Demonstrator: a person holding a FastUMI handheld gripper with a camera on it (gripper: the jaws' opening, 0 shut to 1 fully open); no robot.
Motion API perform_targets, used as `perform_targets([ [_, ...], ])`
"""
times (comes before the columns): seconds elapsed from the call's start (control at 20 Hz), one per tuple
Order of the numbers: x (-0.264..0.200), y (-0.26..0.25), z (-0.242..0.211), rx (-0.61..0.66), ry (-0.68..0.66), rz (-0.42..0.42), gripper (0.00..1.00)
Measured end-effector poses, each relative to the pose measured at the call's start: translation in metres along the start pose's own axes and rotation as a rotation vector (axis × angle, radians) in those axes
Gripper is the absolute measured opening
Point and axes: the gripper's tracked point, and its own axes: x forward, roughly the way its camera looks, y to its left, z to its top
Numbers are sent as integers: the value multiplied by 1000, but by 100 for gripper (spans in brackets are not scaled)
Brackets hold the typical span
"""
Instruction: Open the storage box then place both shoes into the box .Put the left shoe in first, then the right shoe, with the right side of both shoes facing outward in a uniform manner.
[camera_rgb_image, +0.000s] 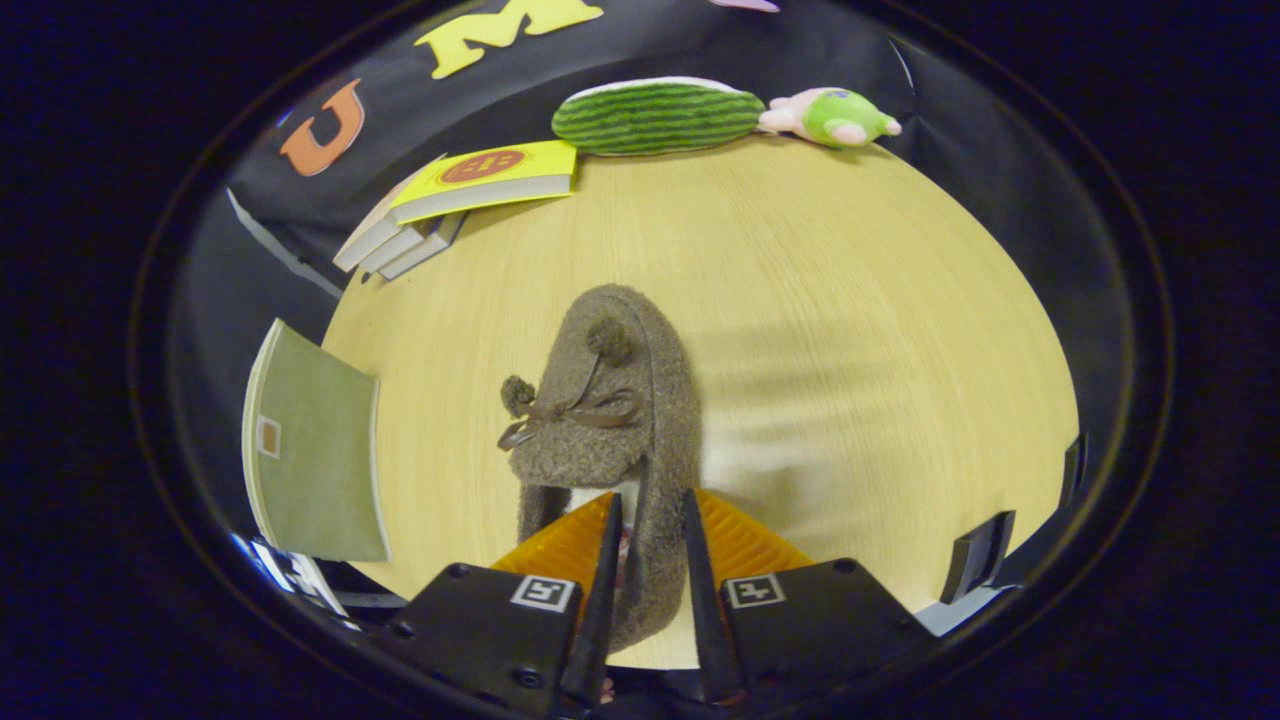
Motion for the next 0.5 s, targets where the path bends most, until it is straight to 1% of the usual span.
perform_targets([
  [0.05, 4, 1, 0, 19, 1, 7, 24],
  [0.1, -1, -2, 1, 47, -5, 11, 18],
  [0.15, -3, 1, 1, 66, 0, 23, 6],
  [0.25, -6, 7, -2, 115, 7, 49, 6],
  [0.5, -32, 40, -3, 173, 0, 88, 6],
])
